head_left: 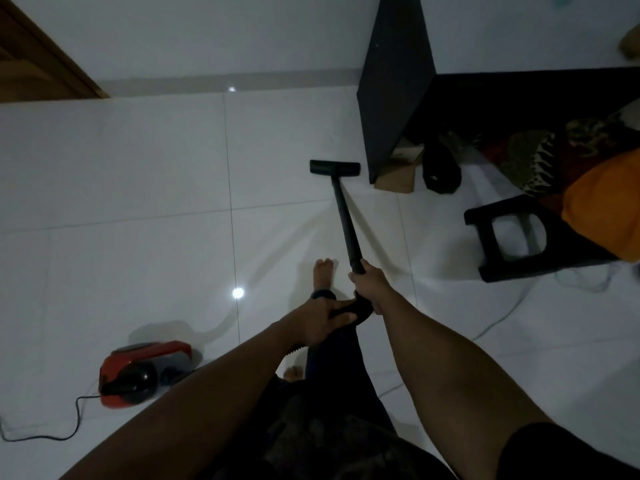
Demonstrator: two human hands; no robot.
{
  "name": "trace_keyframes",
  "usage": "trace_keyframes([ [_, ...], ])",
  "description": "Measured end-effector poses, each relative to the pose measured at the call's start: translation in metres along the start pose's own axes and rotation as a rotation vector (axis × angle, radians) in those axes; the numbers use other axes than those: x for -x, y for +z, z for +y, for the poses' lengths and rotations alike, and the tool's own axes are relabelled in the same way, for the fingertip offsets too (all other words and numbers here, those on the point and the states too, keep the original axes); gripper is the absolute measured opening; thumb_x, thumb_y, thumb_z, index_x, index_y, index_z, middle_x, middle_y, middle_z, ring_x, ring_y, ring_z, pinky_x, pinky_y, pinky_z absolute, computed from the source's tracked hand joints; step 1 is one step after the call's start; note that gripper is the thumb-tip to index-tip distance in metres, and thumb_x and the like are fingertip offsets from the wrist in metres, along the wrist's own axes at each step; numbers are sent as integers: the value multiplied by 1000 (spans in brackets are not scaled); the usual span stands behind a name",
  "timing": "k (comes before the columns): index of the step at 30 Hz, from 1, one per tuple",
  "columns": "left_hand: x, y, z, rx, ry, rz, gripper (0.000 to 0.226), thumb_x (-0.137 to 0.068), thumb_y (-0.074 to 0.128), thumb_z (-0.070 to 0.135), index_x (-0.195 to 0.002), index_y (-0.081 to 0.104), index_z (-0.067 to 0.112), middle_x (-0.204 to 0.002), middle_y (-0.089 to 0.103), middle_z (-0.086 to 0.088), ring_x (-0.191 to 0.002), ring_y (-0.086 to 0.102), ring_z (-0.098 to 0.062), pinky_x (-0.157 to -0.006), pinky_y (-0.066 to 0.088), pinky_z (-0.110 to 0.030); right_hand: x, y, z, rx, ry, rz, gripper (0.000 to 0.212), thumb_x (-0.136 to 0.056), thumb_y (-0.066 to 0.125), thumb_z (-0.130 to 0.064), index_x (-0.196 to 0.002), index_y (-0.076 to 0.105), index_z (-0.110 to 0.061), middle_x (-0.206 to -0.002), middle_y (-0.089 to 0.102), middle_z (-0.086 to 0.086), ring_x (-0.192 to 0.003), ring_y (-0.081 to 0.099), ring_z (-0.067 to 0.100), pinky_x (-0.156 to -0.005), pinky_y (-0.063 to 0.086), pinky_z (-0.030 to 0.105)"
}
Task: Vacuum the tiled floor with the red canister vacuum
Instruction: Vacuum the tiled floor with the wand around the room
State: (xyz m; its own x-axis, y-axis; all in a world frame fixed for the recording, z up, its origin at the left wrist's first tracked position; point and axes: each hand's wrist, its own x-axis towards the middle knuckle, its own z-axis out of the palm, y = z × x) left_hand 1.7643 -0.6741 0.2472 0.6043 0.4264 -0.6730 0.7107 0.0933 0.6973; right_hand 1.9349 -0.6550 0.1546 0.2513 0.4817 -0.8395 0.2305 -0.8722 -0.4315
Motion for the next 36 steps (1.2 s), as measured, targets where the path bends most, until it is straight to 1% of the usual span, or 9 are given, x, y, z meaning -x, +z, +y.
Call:
trace_keyframes([
  [4, -40, -48, 12, 19, -58, -1, 50, -106, 44, 41, -153, 41, 24, -100, 58, -4, -73, 52, -5, -58, 39, -10, -39, -11, -48, 22, 5, -11, 64, -97, 58, -28, -155, 33, -35, -122, 67, 11, -106, 66, 37, -90, 58, 48],
  [7, -72, -78, 20, 42, -110, -26, 50, -105, 46, 42, -152, 42, 25, -122, 63, -12, -87, 58, -11, -74, 41, -11, -62, -27, -84, 73, 14, -4, 68, -97, 58, -32, -157, 26, -37, -136, 61, 10, -115, 63, 36, -98, 54, 48],
  [9, -95, -93, 23, 74, -152, -10, 55, -103, 47, 49, -151, 44, 23, -139, 53, -27, -115, 60, -30, -96, 46, -27, -77, -41, -109, 121, 4, -6, 67, -99, 56, -31, -159, 24, -35, -144, 55, 9, -121, 59, 33, -101, 51, 44],
  [11, -121, -111, 25, 75, -202, -6, 63, -101, 47, 55, -151, 43, 18, -143, 43, -37, -129, 46, -51, -111, 40, -53, -99, -54, -134, 146, 3, -14, 66, -101, 54, -30, -159, 23, -33, -146, 53, 8, -122, 57, 32, -101, 51, 41],
  [15, -160, -152, 36, 69, -219, 24, 56, -103, 42, 53, -154, 37, 31, -144, 47, -31, -135, 41, -49, -115, 32, -57, -143, -67, -179, 156, -10, -7, 65, -101, 53, -32, -159, 24, -36, -146, 54, 8, -119, 59, 32, -100, 52, 44],
  [20, -197, -204, 42, 132, -216, 141, 49, -102, 49, 49, -150, 42, 38, -118, 70, -9, -101, 66, -22, -94, 53, -37, -187, -75, -238, 165, -30, 1, 64, -103, 51, -30, -159, 23, -33, -145, 53, 8, -114, 60, 30, -87, 50, 34],
  [25, -216, -239, 45, 177, -206, 188, 48, -103, 49, 47, -149, 44, 37, -109, 71, -3, -67, 56, 1, -73, 49, -26, -214, -74, -277, 174, -20, 3, 64, -102, 51, -29, -160, 22, -33, -143, 55, 8, -116, 60, 30, -94, 52, 37],
  [30, -222, -253, 52, 215, -218, 199, 48, -104, 48, 46, -150, 43, 36, -97, 63, 2, -62, 50, 2, -66, 43, -23, -227, -76, -294, 169, -10, 1, 65, -102, 51, -29, -159, 21, -35, -141, 56, 8, -115, 61, 31, -97, 53, 41],
  [36, -223, -266, 55, 213, -202, 213, 49, -104, 46, 45, -152, 41, 35, -102, 64, 0, -59, 47, 3, -68, 42, -23, -230, -74, -308, 167, -16, 3, 66, -102, 52, -28, -160, 21, -35, -143, 54, 8, -116, 60, 30, -96, 53, 38],
])
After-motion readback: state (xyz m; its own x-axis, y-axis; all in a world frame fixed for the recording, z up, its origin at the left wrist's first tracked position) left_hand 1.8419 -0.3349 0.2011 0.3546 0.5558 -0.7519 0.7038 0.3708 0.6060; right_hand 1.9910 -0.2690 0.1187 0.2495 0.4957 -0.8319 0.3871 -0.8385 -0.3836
